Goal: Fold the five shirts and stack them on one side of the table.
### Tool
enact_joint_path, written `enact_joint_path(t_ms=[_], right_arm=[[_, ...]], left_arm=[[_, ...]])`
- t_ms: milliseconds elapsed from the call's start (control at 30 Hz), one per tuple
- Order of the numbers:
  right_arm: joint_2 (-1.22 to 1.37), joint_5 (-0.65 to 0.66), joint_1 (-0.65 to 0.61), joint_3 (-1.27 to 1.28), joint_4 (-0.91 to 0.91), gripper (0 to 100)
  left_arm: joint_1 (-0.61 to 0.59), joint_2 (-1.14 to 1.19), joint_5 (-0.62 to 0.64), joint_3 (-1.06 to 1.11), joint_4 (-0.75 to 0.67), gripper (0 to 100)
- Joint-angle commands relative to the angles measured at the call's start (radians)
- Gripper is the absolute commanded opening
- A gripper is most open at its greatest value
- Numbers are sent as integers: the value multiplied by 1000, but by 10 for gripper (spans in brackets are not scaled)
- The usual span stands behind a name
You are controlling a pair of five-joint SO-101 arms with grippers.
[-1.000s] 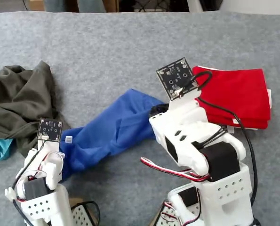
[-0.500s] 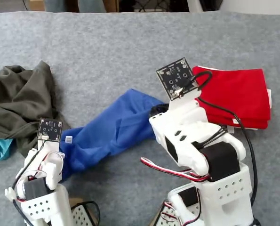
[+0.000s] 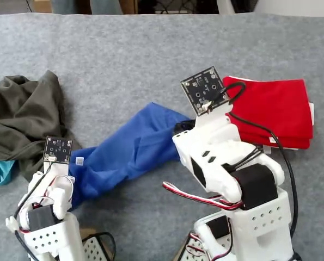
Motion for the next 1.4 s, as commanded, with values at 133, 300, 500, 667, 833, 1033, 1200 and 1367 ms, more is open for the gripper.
enact_joint_path(t_ms=[133, 300, 500, 667, 833, 1033, 1200, 1367], right_arm=[[2, -8, -8, -8, -5, 15], [4, -3, -8, -8, -6, 15], [7, -11, -12, -84, -61, 15], [42, -8, -11, -65, -43, 15], [48, -9, -12, -65, -46, 15], [48, -9, -12, -64, -46, 15], [48, -9, -12, -64, -46, 15], [48, -9, -12, -62, -46, 15]], left_arm=[[12, -8, 11, 13, -12, 30], [12, -8, 11, 13, -12, 30], [12, -8, 11, 13, -12, 30], [12, -8, 11, 13, -12, 30], [12, -8, 11, 13, -12, 30], [12, -8, 11, 13, -12, 30], [12, -8, 11, 13, -12, 30], [12, -8, 11, 13, -12, 30]])
